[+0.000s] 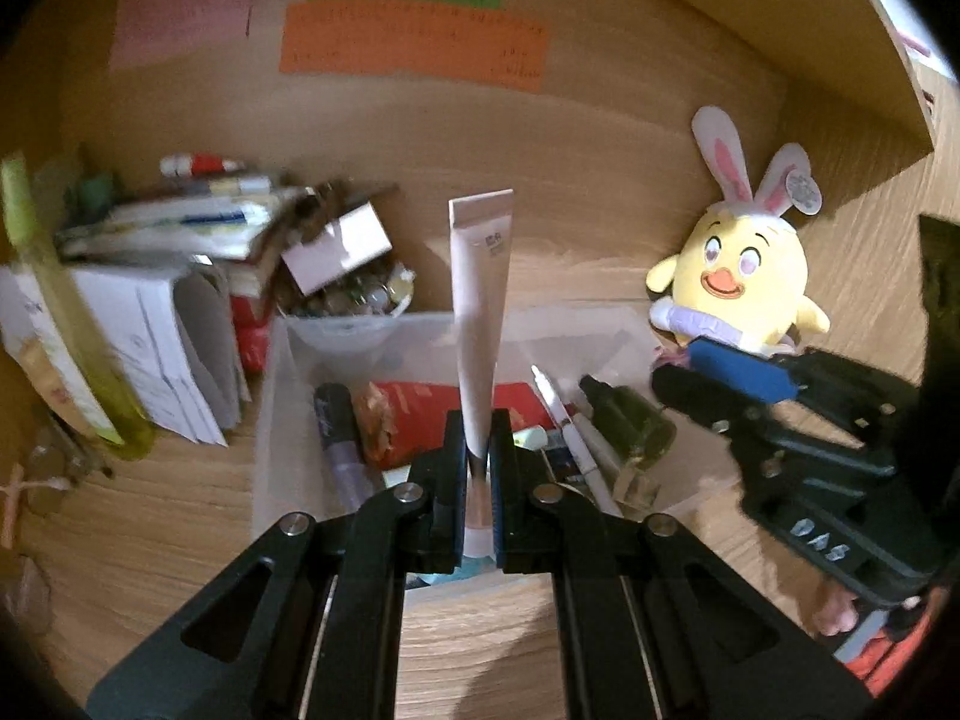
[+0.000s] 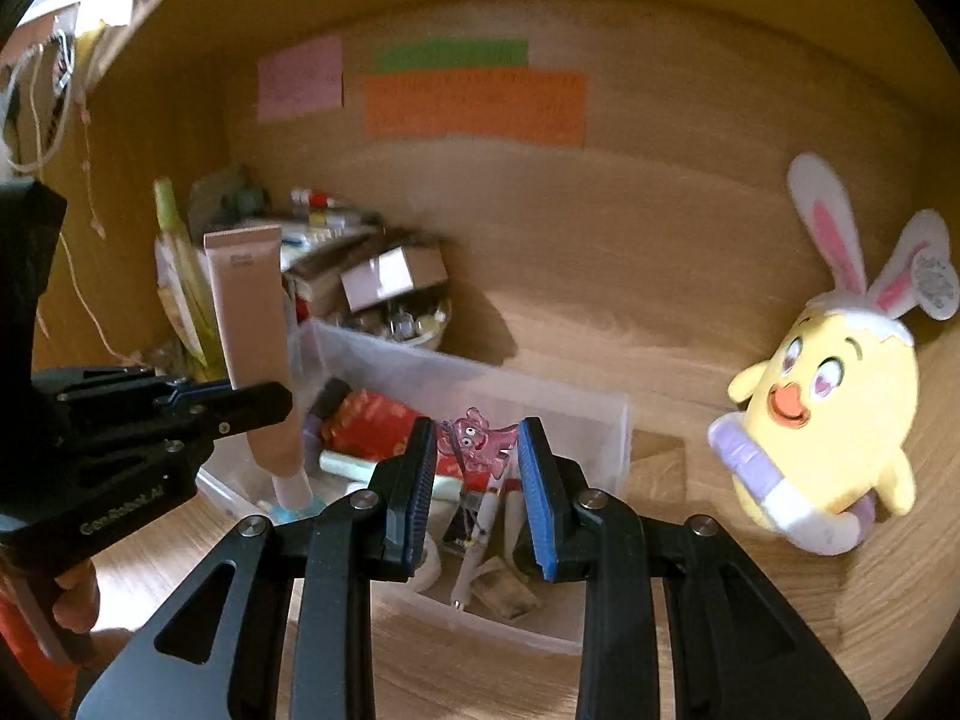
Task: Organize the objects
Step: 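Carry the pink tube and charm over the clear box and release them, then move both tools back toward the rope bracelet on the table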
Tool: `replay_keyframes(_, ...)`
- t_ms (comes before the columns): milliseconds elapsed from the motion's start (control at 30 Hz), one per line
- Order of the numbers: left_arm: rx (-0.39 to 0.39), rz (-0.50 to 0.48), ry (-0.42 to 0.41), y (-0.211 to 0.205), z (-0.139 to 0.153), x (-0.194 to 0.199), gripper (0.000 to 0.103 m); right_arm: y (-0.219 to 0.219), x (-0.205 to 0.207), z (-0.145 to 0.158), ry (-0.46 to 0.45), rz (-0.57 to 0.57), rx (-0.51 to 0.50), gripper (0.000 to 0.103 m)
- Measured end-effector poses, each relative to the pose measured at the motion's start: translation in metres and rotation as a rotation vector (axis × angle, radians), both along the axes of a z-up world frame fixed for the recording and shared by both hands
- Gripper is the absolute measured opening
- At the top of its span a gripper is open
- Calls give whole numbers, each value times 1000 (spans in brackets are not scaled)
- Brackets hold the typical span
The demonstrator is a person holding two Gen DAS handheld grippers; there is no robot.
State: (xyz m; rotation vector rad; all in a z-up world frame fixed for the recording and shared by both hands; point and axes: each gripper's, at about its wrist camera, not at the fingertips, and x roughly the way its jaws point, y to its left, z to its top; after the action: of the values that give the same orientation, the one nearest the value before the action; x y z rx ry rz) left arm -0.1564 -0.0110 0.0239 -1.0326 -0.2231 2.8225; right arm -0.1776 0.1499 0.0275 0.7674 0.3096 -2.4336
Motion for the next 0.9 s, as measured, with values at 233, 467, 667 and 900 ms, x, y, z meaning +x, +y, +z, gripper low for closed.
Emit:
replay_keyframes(233, 49, 10, -64, -14, -16, -16, 5, -15, -11, -29, -65, 21, 59, 25)
replay_keyframes(467, 0, 110, -92, -27, -25, -20, 16, -28, -15, -46, -113, 57, 83, 26)
replay_keyframes(667, -13, 166, -31, -34, -15, -7, 59, -29, -17, -52, -131, 56, 97, 29)
replay_keyframes(900, -58, 167, 5, -32, -2, 8, 71, -21, -19, -47, -125, 24, 102, 49)
